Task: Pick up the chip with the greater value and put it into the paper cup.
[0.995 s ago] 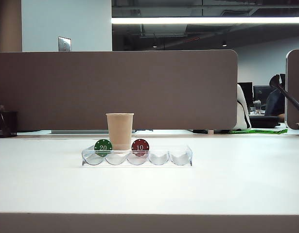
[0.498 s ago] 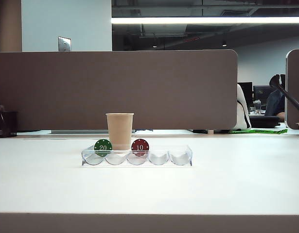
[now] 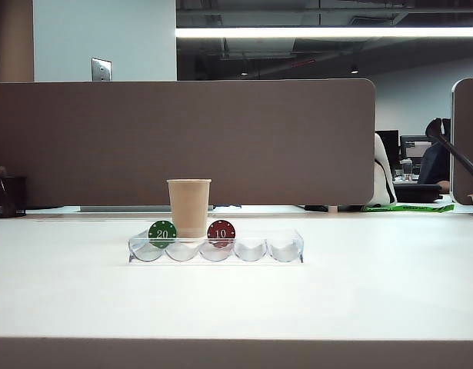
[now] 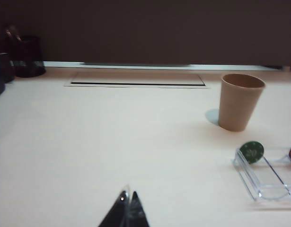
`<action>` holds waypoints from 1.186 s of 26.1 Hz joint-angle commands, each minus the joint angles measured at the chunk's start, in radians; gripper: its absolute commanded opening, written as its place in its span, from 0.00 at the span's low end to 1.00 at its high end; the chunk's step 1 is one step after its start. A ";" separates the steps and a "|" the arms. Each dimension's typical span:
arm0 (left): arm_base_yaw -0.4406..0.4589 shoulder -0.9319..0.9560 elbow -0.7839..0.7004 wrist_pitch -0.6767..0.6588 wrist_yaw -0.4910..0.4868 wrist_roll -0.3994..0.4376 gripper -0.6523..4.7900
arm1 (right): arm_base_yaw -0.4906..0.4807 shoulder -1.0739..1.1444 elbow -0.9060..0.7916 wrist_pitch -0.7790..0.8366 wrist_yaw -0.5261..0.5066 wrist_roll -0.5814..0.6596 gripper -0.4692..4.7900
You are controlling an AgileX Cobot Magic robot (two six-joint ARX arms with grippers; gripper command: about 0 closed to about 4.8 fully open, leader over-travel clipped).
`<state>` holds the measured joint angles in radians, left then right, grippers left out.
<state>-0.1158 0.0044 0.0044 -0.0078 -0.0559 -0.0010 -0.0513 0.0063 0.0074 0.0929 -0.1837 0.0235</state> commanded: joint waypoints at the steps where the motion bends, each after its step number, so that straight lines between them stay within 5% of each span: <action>1: 0.030 0.001 0.003 0.028 0.060 -0.007 0.11 | 0.000 0.000 -0.002 0.019 -0.002 -0.005 0.08; 11: 0.028 0.001 0.003 0.090 0.054 -0.007 0.11 | 0.000 0.000 -0.002 0.018 0.038 -0.060 0.08; 15: 0.028 0.001 0.003 0.092 0.063 0.004 0.11 | 0.000 0.000 -0.002 0.018 0.168 -0.058 0.08; 31: 0.028 0.001 0.003 0.117 0.051 0.034 0.11 | 0.001 0.000 -0.002 0.023 0.051 -0.050 0.08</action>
<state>-0.0875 0.0044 0.0044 0.0937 0.0101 0.0265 -0.0502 0.0063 0.0074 0.0975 -0.1318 -0.0280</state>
